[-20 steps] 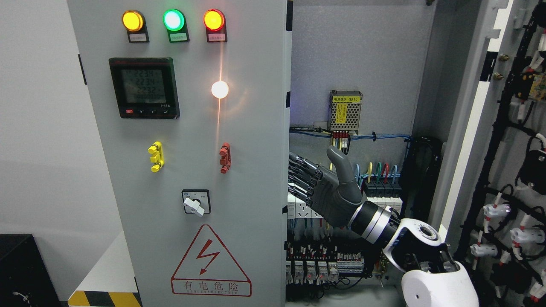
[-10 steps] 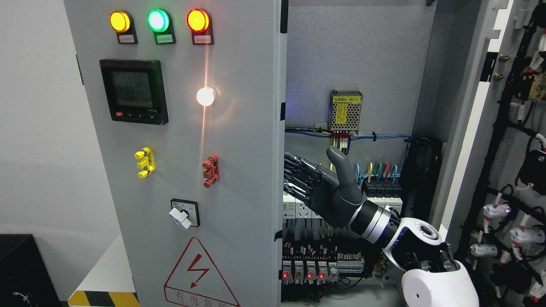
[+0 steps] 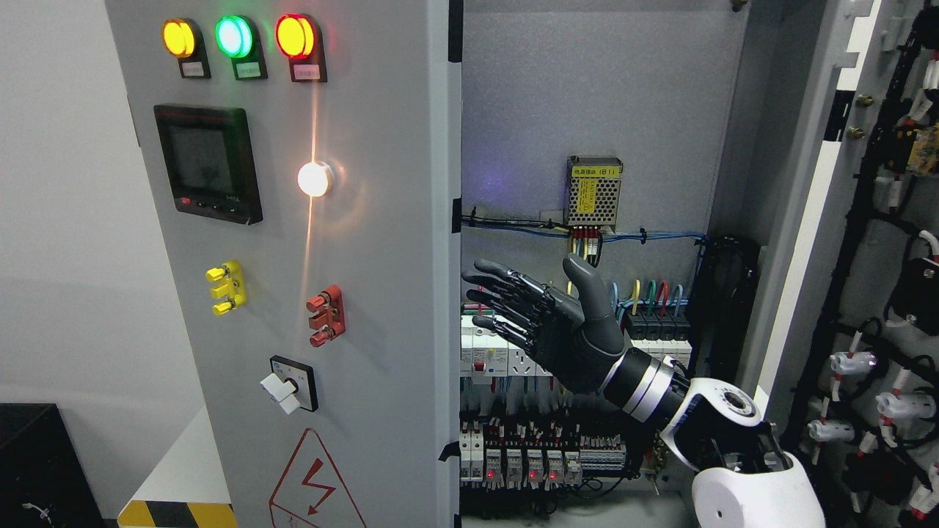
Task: Open door with both hands
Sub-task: 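Pull the door panel toward the robot with the right hand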
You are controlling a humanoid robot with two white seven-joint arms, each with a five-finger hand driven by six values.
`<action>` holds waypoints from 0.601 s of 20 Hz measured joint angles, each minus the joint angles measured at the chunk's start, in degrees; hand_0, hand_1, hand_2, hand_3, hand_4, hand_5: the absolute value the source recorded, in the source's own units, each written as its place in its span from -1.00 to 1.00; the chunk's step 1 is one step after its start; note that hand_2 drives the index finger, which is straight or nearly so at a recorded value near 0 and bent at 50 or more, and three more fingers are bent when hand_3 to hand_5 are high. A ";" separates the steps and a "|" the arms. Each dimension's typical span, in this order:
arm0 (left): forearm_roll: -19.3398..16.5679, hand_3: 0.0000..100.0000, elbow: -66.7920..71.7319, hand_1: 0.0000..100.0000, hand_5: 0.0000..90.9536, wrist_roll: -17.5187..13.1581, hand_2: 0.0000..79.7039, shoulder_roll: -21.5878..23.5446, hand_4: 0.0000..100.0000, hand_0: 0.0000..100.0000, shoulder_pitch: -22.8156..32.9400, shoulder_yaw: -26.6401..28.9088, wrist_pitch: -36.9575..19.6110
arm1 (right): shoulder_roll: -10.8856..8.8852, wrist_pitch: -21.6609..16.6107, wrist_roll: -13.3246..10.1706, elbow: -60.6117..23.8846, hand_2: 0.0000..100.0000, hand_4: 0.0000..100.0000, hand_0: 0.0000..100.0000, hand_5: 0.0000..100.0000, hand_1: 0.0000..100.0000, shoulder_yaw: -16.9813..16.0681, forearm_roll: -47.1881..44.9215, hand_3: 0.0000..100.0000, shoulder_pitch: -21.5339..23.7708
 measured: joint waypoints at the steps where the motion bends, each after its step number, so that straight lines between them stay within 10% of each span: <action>1: 0.00 -1.00 0.00 -1.00 -1.00 0.00 -1.00 0.00 -1.00 -1.00 0.00 0.00 0.00 | -0.10 -0.06 -0.02 -0.42 -1.00 -1.00 -1.00 -1.00 -1.00 0.08 -0.18 -1.00 0.35; 12: -0.05 -1.00 0.00 -1.00 -1.00 -0.05 -1.00 0.00 -1.00 -1.00 0.04 0.02 0.00 | -1.21 -0.23 4.33 -5.11 -1.00 -1.00 -1.00 -1.00 -1.00 1.66 -1.10 -1.00 3.08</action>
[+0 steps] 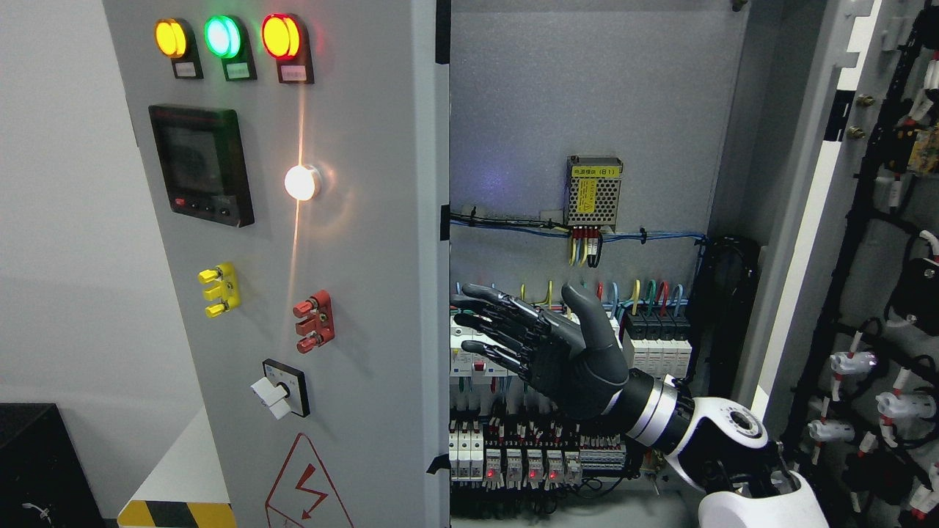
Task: Open door with both hands
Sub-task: 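Pull the door panel toward the robot with the right hand, then push the right hand along the panel, swinging it wide open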
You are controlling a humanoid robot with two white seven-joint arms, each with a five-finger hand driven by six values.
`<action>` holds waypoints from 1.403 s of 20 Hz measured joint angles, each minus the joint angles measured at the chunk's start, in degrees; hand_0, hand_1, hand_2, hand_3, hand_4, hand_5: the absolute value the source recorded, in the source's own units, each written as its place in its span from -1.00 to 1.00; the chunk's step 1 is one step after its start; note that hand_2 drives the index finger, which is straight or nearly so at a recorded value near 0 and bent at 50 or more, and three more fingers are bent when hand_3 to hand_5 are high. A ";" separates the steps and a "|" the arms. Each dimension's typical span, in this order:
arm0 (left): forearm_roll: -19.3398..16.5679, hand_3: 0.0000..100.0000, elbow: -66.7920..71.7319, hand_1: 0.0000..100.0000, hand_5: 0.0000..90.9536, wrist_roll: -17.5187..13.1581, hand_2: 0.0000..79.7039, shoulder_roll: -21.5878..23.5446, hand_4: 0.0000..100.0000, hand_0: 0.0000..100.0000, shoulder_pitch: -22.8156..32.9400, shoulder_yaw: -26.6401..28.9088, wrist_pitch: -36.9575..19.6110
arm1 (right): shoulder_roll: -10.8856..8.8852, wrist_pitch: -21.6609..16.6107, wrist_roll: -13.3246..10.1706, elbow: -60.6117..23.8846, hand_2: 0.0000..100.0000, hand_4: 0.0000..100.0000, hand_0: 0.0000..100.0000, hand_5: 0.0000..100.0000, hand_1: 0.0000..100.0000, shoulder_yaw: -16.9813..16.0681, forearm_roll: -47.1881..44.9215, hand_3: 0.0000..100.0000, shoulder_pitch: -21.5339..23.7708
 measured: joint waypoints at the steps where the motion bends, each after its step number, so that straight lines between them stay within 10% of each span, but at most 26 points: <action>1: -0.01 -1.00 0.00 -1.00 -1.00 0.19 -1.00 0.00 -1.00 -1.00 0.00 0.00 0.00 | -0.09 0.00 0.18 -0.40 -1.00 -1.00 -1.00 -1.00 -1.00 0.18 -0.02 -1.00 0.21; 28: 0.03 -1.00 0.01 -1.00 -1.00 0.36 -1.00 0.00 -1.00 -1.00 0.19 0.10 0.00 | -1.16 0.06 0.89 -10.54 -1.00 -1.00 -1.00 -1.00 -1.00 9.16 -0.11 -1.00 5.60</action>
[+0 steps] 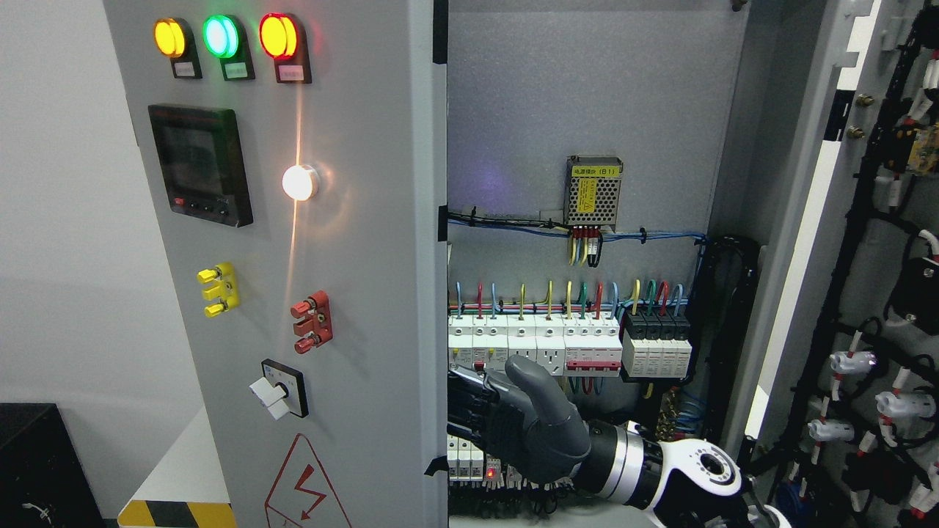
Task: Open door with both hands
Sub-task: 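Push the right hand along the panel, swinging it wide open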
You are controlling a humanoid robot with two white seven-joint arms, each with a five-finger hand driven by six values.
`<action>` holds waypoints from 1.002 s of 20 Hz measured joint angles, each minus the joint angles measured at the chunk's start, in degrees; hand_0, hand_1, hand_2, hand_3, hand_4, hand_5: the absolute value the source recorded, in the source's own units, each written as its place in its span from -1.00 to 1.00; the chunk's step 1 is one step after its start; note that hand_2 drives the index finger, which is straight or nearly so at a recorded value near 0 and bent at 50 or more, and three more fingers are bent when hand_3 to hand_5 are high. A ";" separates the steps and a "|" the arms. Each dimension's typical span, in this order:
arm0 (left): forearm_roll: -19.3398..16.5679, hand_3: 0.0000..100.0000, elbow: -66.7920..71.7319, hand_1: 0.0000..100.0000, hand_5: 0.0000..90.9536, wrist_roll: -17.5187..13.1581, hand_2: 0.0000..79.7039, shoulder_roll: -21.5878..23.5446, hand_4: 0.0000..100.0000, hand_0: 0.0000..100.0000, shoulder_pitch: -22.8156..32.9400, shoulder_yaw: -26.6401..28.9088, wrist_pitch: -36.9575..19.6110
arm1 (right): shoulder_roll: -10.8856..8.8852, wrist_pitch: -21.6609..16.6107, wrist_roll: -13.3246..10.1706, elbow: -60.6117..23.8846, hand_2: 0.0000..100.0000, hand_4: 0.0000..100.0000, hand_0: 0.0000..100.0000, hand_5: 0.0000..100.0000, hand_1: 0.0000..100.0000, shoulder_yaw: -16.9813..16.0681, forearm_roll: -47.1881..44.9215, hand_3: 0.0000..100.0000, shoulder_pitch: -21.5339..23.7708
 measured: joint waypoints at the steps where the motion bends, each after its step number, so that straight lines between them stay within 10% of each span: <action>1: 0.00 -1.00 0.00 -1.00 -1.00 -0.01 -1.00 0.00 -1.00 -1.00 0.03 0.00 0.00 | -0.07 0.05 -0.18 -0.21 -1.00 -1.00 -1.00 -1.00 -1.00 0.43 0.02 -1.00 0.16; 20: 0.02 -1.00 -0.02 -1.00 -1.00 -0.03 -1.00 0.00 -1.00 -1.00 0.04 0.03 0.00 | -0.46 0.10 -0.86 -3.26 -1.00 -1.00 -1.00 -1.00 -1.00 5.25 0.13 -1.00 0.82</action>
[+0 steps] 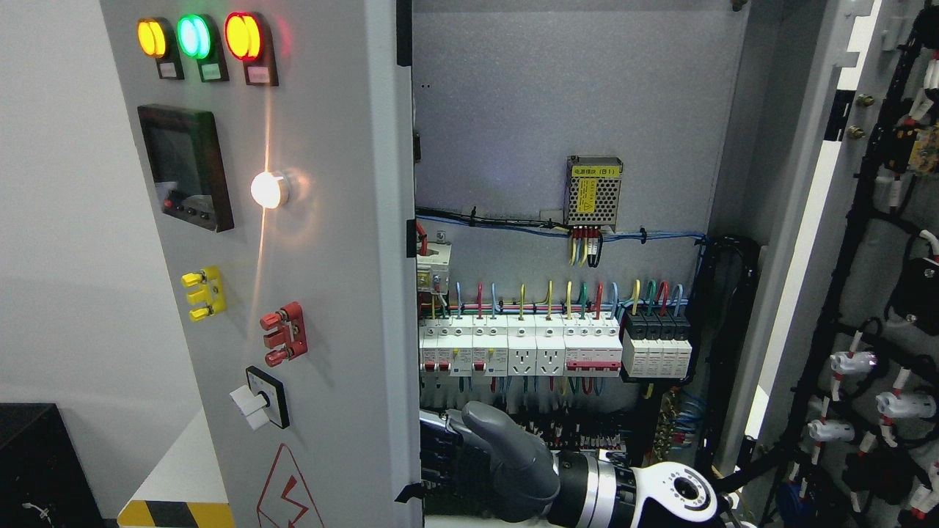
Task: Open door with both hands
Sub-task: 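Push the right hand along the panel, swinging it wide open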
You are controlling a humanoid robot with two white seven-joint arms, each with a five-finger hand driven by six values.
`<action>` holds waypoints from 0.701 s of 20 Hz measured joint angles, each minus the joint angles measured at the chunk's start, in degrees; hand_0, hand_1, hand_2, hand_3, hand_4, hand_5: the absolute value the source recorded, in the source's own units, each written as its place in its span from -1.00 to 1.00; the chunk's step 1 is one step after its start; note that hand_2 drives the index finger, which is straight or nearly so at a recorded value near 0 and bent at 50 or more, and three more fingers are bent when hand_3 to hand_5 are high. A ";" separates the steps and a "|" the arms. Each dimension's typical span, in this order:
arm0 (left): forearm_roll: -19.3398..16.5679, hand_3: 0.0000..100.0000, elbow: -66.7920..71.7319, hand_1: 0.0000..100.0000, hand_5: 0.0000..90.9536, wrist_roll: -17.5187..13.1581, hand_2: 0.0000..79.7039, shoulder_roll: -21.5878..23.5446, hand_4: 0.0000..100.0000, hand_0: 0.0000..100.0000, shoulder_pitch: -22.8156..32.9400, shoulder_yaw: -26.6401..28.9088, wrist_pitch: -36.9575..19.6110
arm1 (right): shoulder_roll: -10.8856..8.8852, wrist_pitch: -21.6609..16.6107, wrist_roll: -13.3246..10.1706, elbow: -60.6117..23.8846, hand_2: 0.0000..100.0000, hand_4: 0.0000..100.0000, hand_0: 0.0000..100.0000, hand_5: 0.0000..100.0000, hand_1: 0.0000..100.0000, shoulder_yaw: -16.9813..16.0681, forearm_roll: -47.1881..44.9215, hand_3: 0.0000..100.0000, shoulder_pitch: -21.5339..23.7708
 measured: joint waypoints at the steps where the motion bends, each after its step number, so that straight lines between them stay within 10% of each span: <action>1: 0.00 -1.00 0.00 -1.00 -1.00 0.00 -1.00 0.00 -1.00 -1.00 -0.01 0.00 -0.01 | 0.04 0.00 -0.10 -0.17 -1.00 -1.00 -1.00 -1.00 -1.00 0.24 0.00 -1.00 0.00; 14: 0.00 -1.00 0.01 -1.00 -1.00 -0.01 -1.00 0.00 -1.00 -1.00 -0.20 -0.02 -0.37 | 0.54 0.22 -2.26 -2.76 -1.00 -1.00 -1.00 -1.00 -1.00 4.30 -0.09 -1.00 0.03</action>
